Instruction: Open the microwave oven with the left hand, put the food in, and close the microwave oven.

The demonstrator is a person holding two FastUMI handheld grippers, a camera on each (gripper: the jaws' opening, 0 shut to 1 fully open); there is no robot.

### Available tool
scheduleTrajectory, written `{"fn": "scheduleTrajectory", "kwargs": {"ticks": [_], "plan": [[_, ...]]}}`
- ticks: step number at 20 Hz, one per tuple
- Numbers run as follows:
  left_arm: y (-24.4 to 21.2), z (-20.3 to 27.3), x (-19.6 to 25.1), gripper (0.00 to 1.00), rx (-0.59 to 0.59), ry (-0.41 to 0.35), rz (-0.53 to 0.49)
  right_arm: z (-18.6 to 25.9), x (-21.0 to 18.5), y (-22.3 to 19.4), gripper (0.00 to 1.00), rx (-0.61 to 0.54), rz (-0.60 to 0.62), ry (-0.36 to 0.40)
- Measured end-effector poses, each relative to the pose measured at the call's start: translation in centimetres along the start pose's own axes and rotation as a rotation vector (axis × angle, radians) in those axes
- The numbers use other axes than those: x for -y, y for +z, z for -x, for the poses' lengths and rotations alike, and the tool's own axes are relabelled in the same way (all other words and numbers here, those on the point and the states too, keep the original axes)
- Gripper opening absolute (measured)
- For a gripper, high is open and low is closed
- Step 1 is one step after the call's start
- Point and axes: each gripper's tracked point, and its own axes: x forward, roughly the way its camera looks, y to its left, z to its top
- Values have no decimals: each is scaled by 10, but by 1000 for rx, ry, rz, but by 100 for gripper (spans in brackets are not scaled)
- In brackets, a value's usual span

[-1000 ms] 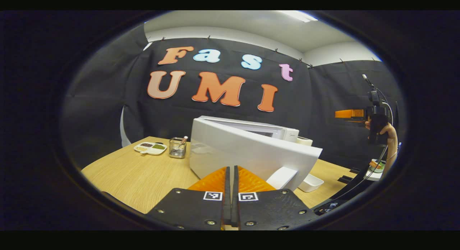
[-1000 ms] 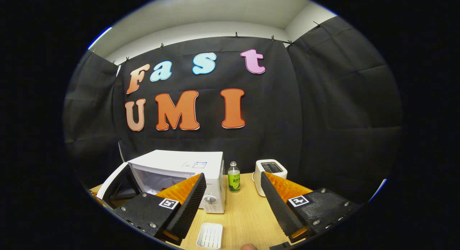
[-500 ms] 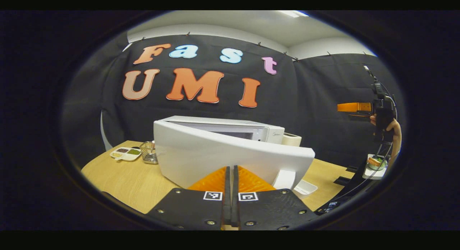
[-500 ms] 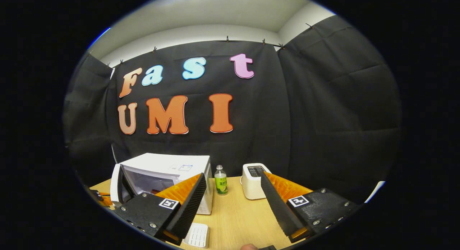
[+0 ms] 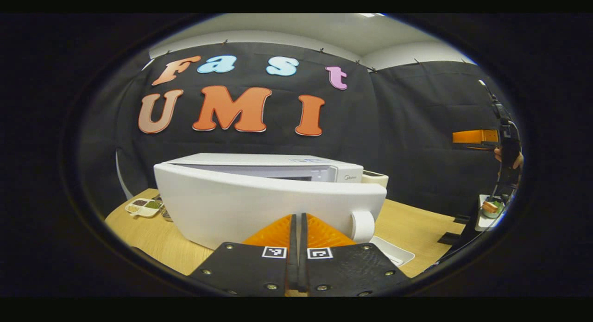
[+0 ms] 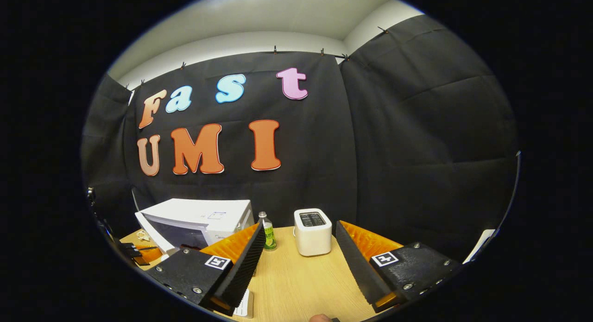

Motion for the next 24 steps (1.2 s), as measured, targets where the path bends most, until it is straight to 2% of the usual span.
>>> {"fn": "scheduleTrajectory", "kwargs": {"ticks": [6,8,13,18,19,20,22,24], "plan": [[1,-47,4,1,-4,38,-41,-5,17,-10,95,-21,2,-27],[-2,-61,9,0,-8,36,-17,-7,22,-14,95,-30,-6,-33],[-1,-88,-4,1,-3,123,-47,-17,29,-29,95,-64,8,-44],[-2,-98,-8,1,-13,165,-75,-19,35,-43,95,-88,11,-48],[-2,-101,-8,1,-8,166,-79,-19,37,-45,100,-94,12,-51],[-5,-108,-10,1,-17,169,-84,-19,38,-45,95,-97,11,-52],[1,-108,-8,1,5,172,-62,-21,39,-48,95,-110,11,-56],[-8,-104,-10,0,-43,175,-66,-20,37,-44,95,-109,6,-55]]}}
